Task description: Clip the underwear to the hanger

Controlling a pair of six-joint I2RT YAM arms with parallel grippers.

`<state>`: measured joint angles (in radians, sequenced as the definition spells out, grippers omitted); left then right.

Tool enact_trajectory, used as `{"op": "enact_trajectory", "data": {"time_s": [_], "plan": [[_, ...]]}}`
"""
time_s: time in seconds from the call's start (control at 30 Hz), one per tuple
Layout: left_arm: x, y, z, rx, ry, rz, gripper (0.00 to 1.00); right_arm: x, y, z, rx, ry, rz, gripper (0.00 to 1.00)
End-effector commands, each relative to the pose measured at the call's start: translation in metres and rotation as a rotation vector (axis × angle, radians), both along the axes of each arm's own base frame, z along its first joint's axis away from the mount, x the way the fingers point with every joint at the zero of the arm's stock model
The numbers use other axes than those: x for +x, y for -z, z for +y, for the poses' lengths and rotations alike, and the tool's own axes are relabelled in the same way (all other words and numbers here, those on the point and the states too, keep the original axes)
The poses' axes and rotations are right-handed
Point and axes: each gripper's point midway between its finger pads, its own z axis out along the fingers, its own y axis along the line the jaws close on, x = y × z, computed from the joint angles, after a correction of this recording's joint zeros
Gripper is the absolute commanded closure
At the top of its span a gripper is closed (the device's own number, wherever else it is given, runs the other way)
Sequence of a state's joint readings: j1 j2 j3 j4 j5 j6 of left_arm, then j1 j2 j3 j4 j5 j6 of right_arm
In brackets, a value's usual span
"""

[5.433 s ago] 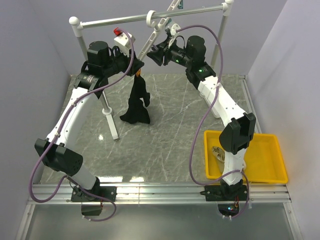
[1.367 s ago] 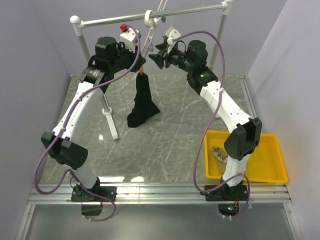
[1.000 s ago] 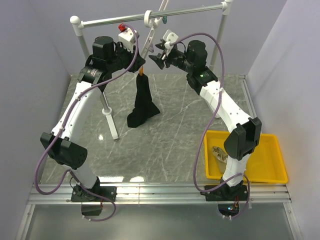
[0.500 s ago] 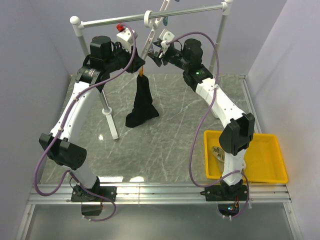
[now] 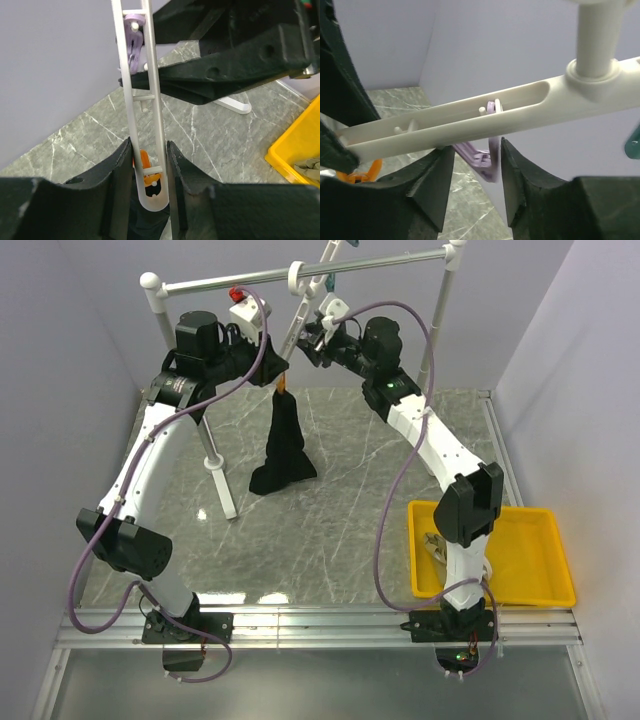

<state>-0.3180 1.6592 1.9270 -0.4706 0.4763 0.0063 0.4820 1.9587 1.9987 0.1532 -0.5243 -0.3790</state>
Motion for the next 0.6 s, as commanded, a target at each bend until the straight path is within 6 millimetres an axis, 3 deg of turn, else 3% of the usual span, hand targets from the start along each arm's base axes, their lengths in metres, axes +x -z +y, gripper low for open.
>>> {"op": "enact_trajectory", "data": {"time_s": [0.0, 0.07, 0.27, 0.43, 0.57], "plan": [[-0.029, -0.03, -0.005, -0.023, 0.087, -0.064, 0.91, -0.001, -0.043, 0.0, 0.104, 0.003, -0.069, 0.57], [-0.029, -0.03, -0.003, -0.02, 0.085, -0.064, 0.92, -0.003, -0.044, -0.002, 0.106, -0.008, -0.066, 0.7], [-0.024, -0.028, 0.004, -0.014, 0.062, -0.06, 0.91, -0.014, -0.043, -0.003, 0.103, -0.042, -0.054, 0.92], [-0.019, -0.03, 0.01, -0.005, 0.033, -0.068, 0.9, -0.021, -0.045, -0.002, 0.11, -0.074, -0.008, 1.0], [-0.022, -0.033, 0.014, 0.007, 0.027, -0.093, 0.73, -0.019, -0.046, -0.003, 0.133, -0.07, 0.046, 1.0]]}}
